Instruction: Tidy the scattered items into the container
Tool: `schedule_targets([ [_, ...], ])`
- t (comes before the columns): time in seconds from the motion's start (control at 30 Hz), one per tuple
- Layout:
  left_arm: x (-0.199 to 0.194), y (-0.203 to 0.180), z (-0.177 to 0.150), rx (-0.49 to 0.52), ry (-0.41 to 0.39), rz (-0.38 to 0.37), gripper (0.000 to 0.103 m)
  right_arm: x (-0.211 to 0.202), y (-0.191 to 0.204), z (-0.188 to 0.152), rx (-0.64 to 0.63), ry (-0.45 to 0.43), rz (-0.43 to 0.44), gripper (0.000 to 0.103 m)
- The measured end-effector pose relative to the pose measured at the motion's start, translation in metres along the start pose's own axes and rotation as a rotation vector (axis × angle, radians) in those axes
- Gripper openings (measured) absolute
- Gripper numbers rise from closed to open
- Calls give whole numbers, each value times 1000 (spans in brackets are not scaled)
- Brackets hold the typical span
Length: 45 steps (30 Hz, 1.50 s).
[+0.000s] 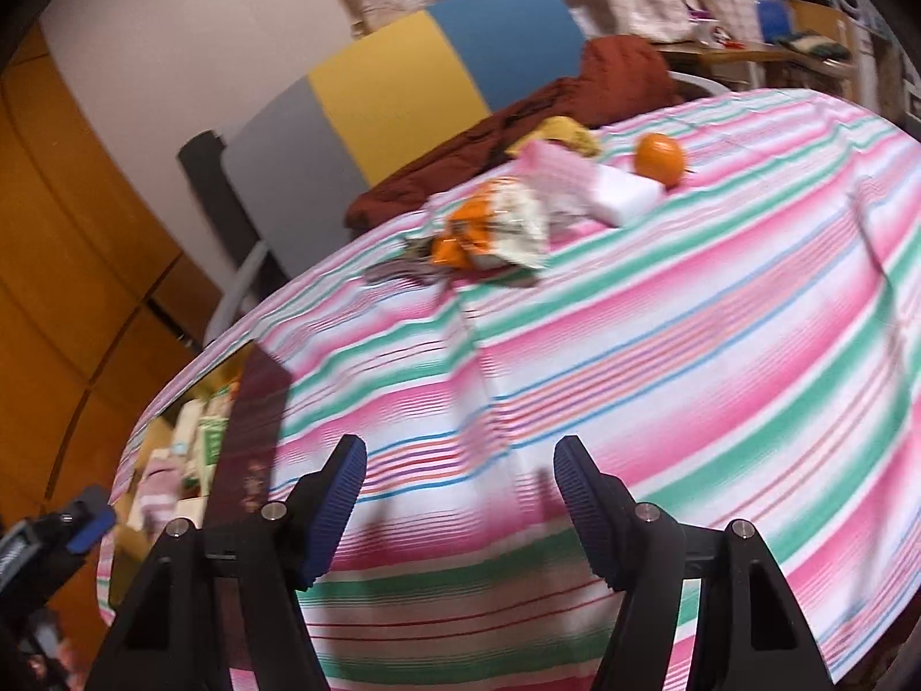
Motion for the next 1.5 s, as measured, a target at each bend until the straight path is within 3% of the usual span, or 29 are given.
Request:
schedule_targets([
  [0.3, 30, -74, -10, 122, 71, -94, 56, 4, -46, 11, -18, -20, -79, 69],
  [0.53, 71, -131, -34, 214, 198, -166, 56, 22, -74, 48, -90, -38, -138, 69],
  [0.7, 99, -155, -49, 254, 255, -172, 56, 38, -87, 73, -162, -39, -163, 69],
  [1.1, 167, -197, -16, 387, 208, -107, 56, 112, -91, 145, -345, -14, -194, 68],
  [1.23, 188, -209, 5, 376, 206, -121, 56, 138, -87, 152, -418, 35, -177, 68],
  [1.4, 213, -228, 17, 404, 217, -144, 56, 162, -96, 148, -394, 125, -158, 69],
  [1.5, 230, -238, 14, 461, 234, -125, 56, 162, -98, 149, -387, 113, -148, 63],
])
Point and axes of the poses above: each gripper's, at about its wrist camera, not at the fingertips, and x roughly the way its jaws point, y to its left, z to its top, the point moved 7 cm from there along x, roughly the way its jaws point, and after that the axes turned 6 degrees about -y, right-handed, at the moved point
